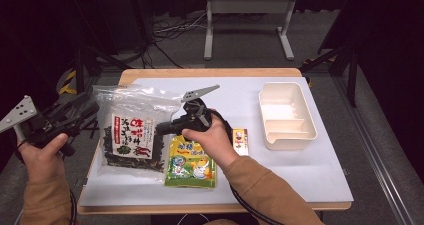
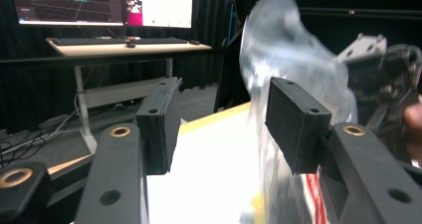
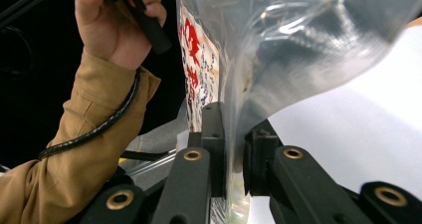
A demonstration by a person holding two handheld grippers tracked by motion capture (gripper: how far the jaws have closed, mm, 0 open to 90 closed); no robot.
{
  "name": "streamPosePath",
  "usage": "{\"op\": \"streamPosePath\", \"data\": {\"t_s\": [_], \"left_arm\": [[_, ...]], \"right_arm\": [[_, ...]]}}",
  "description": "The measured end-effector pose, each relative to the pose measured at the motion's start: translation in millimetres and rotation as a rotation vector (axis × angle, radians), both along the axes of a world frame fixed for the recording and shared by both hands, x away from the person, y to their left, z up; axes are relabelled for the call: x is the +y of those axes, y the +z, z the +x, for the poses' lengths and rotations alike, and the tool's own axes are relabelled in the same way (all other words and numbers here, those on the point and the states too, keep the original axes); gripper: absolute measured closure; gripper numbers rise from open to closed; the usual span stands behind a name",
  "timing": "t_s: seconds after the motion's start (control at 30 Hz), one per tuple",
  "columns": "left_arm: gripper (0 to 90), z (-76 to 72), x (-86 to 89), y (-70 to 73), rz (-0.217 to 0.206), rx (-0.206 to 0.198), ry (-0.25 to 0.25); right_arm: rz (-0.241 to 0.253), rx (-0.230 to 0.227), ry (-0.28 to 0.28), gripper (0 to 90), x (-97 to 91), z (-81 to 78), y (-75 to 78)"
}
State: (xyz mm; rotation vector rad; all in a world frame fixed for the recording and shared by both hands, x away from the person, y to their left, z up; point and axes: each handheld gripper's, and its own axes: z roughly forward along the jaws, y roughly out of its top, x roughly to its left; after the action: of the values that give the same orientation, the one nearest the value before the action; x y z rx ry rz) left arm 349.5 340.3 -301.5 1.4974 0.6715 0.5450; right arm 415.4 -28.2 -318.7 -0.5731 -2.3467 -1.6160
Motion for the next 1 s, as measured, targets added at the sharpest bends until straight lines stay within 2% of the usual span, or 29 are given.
{"op": "streamPosePath", "data": {"t_s": [0.13, 0.57, 0.63, 0.77, 0.93, 1.0], "left_arm": [[47.3, 2.6, -5.4, -2.0, 0.035, 0.009, 0.002], [42.1, 8.8, -15.1, -8.7, 0.059, 0.036, -0.010], [41.1, 10.3, -21.4, -10.1, 0.095, 0.035, -0.005], [40.0, 11.5, -27.7, -10.8, 0.105, 0.036, -0.012], [39.0, 15.7, -40.5, -15.2, 0.131, 0.070, -0.025], [38.8, 17.8, -46.6, -17.1, 0.142, 0.082, -0.032]], "right_arm": [[-0.004, -0.033, -0.028, 82.2, -12.6, -0.2, 11.5], [-0.036, -0.111, -0.122, 82.1, -60.6, 2.6, 38.7], [-0.041, -0.127, -0.155, 82.0, -74.8, 4.2, 44.7], [-0.057, -0.151, -0.191, 82.1, -90.8, 5.9, 52.9], [-0.072, -0.170, -0.227, 82.1, -106.4, 6.8, 60.6], [-0.084, -0.186, -0.255, 82.0, -118.5, 6.5, 65.7]]}}
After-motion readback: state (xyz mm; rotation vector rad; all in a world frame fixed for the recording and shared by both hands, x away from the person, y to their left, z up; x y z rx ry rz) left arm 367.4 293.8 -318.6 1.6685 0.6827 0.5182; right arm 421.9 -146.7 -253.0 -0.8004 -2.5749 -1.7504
